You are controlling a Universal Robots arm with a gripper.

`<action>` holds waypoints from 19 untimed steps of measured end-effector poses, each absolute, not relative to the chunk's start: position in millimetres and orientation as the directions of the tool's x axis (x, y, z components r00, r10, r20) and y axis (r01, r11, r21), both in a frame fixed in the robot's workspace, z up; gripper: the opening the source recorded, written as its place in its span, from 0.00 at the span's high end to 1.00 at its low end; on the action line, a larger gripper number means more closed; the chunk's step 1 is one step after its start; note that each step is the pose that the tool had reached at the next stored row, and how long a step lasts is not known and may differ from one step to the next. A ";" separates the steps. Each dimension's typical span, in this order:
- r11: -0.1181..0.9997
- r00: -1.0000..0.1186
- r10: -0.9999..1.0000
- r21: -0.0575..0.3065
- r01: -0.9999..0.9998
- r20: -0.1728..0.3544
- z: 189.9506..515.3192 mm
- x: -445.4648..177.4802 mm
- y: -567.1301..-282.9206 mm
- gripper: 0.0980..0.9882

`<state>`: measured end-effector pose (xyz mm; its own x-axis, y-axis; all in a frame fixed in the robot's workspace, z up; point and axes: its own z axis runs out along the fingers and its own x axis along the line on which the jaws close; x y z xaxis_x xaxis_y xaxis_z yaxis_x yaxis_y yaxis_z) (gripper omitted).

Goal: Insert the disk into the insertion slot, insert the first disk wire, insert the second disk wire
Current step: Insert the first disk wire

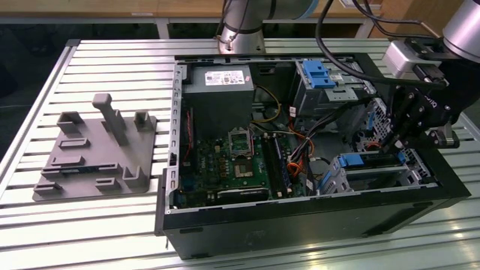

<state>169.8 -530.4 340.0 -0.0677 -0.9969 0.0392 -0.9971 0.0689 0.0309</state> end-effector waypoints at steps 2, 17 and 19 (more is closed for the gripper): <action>0.069 -0.068 -0.997 0.031 -0.997 0.039 339.8 169.8 -530.7 0.93; 0.069 -0.067 -0.997 0.031 -0.997 0.039 338.0 169.7 -530.4 0.93; 0.069 -0.067 -0.997 0.031 -0.997 0.039 338.0 169.7 -529.5 0.93</action>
